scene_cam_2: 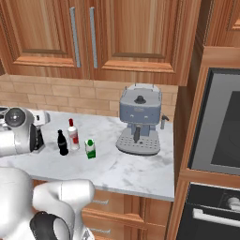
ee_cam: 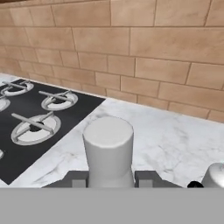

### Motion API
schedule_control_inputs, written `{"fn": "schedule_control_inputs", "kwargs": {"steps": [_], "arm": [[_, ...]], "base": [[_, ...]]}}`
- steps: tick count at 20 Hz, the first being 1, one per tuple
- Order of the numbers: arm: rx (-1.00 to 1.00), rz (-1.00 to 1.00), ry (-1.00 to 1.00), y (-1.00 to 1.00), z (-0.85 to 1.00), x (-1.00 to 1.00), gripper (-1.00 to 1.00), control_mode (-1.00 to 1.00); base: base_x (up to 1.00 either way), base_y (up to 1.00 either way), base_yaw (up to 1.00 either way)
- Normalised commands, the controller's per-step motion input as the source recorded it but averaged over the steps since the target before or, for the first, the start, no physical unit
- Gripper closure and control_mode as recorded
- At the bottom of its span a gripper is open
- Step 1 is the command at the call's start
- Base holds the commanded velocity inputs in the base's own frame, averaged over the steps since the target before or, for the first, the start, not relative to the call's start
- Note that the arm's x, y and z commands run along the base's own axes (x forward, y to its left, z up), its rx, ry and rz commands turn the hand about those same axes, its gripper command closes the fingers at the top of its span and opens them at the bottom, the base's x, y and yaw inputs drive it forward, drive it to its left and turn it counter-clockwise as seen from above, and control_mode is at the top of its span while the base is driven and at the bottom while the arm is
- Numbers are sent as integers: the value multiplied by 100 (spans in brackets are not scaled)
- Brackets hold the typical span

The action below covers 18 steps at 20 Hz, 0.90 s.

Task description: Sort all alcoholic drinks to one cabinet, and non-alcoholic drinks to the other.

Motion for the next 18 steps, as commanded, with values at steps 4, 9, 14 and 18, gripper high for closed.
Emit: {"fn": "schedule_control_inputs", "kwargs": {"steps": [4,9,14,18], "arm": [[0,0,0,0,35,-23,100,-100],[0,0,-1,-1,26,-27,100,-100],[0,0,-5,-2,23,-39,100,-100],[0,0,-6,-7,31,-39,100,-100]], "base": [[0,0,0],[0,0,0],[0,0,0],[0,0,0]]}}
